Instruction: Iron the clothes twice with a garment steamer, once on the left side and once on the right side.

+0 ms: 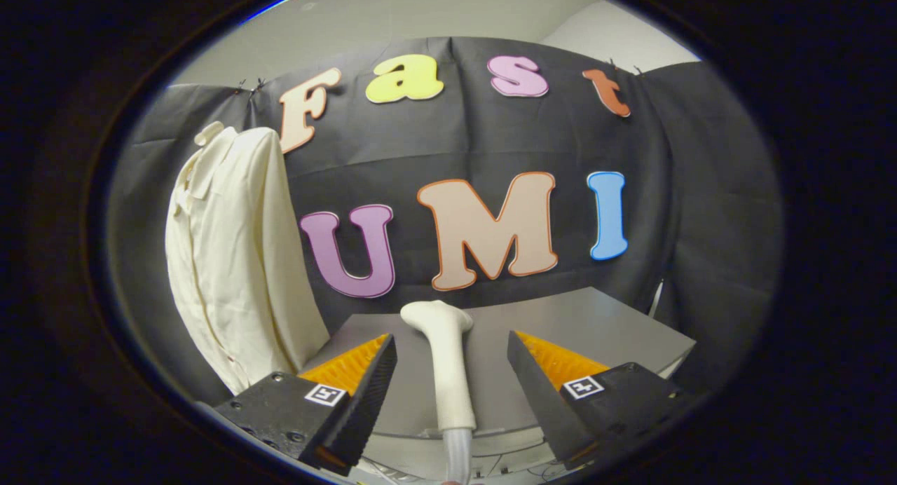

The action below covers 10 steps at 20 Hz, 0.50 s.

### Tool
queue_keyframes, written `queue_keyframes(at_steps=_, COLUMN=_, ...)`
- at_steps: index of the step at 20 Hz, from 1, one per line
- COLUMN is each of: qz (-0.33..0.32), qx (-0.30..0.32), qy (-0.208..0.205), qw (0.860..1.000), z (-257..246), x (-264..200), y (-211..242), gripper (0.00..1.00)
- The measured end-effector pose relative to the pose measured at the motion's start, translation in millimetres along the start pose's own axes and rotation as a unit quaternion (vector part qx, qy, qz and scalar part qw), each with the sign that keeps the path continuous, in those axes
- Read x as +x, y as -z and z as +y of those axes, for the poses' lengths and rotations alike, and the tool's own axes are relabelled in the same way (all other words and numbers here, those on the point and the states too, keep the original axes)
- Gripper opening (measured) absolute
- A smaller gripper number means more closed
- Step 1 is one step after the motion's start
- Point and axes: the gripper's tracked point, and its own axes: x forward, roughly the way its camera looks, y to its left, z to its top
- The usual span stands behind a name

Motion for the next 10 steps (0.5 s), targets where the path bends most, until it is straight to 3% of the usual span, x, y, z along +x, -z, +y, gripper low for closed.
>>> queue_keyframes(at_steps=10, qz=0.135, qx=0.01, qy=-0.013, qw=0.991, z=12, x=83, y=19, gripper=0.96)
